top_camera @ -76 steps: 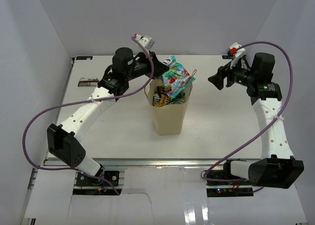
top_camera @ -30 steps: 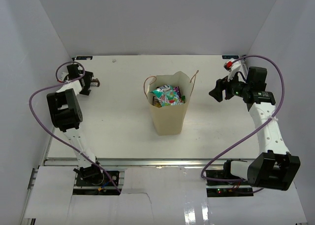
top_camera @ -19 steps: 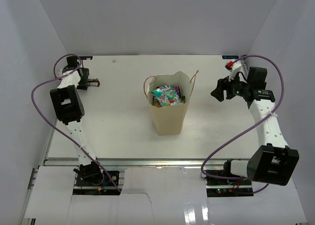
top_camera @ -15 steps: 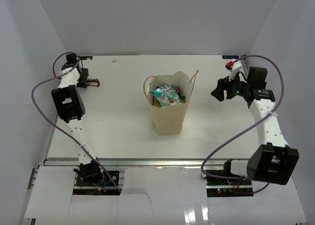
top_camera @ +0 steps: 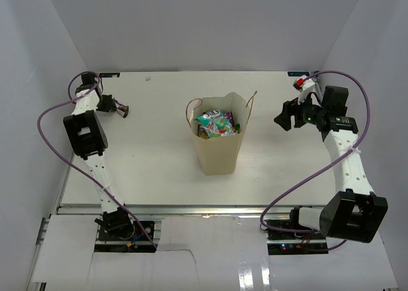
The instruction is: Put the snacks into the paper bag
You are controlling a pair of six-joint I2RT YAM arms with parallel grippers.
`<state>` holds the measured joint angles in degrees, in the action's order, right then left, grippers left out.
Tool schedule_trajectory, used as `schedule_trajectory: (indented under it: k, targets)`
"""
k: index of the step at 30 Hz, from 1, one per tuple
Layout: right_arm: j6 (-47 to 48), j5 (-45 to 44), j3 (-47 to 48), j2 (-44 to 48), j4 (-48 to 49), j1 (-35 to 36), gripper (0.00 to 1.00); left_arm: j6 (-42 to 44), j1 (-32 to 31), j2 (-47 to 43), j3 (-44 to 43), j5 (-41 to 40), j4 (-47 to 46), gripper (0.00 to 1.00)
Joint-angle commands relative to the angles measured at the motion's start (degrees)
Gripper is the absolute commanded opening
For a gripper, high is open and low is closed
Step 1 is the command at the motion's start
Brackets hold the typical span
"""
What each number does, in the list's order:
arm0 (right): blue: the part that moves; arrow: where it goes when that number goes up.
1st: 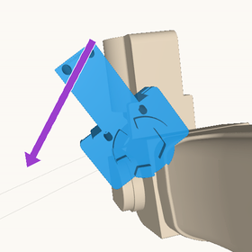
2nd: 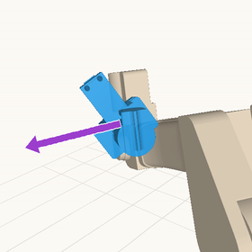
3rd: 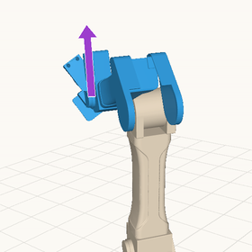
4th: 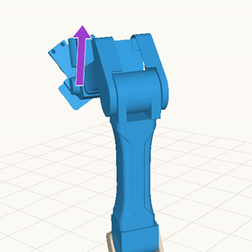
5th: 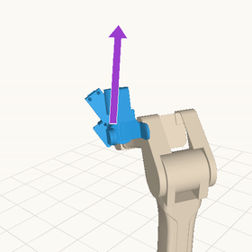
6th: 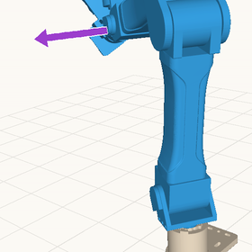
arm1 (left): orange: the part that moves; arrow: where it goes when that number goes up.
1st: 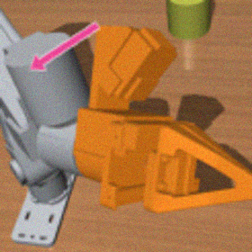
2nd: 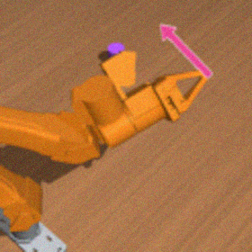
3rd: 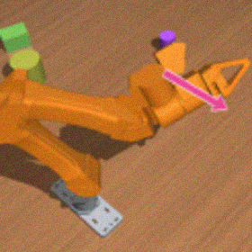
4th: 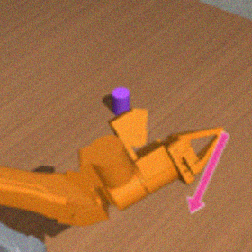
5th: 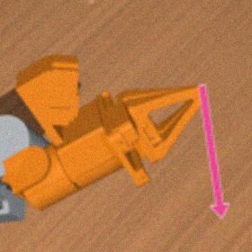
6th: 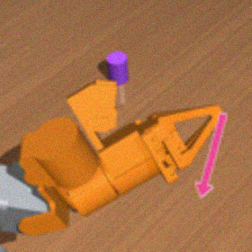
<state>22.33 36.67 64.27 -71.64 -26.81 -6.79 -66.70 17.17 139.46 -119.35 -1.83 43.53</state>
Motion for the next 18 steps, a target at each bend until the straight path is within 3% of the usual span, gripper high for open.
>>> schedule_trajectory:
  k: [1, 3, 4, 5, 6, 7, 10, 18]
  targets:
    - [0.1, 1.8, -0.1, 3.0, 1.5, -0.3, 0.74, 10.6, -0.2, -11.2, 6.7, 9.4, -5.9, 0.05]
    - [0.1, 2.3, -0.7, 3.3, 1.6, -0.3, 0.74, 13.8, -0.2, -17.9, 18.2, 15.5, -14.7, 0.04]
    - [0.1, 2.4, -0.9, 3.6, 1.7, -0.3, 0.74, 14.4, 0.0, -21.6, 23.1, 18.9, -25.9, 0.04]
    - [0.1, 2.9, -1.1, 3.7, 1.8, -0.3, 0.74, 14.8, 0.2, -29.0, 28.7, 29.5, -33.1, 0.04]
    - [0.3, 3.0, -1.4, 3.9, 1.8, -0.4, 0.74, 13.2, 0.4, -32.5, 39.6, 33.9, -40.1, 0.03]
    - [0.4, 3.1, -1.6, 4.1, 1.8, -0.4, 0.74, 10.8, 0.5, -35.7, 44.6, 37.7, -54.5, 0.03]
    - [1.3, 4.4, -2.7, 5.0, 1.9, -0.4, 0.74, 4.2, -0.2, -44.1, 55.3, 47.8, -68.4, 0.01]
    - [1.4, 5.7, -5.0, 6.5, 3.1, -0.4, 0.74, 4.1, -4.8, -57.3, 55.6, 60.6, -73.7, 0.00]
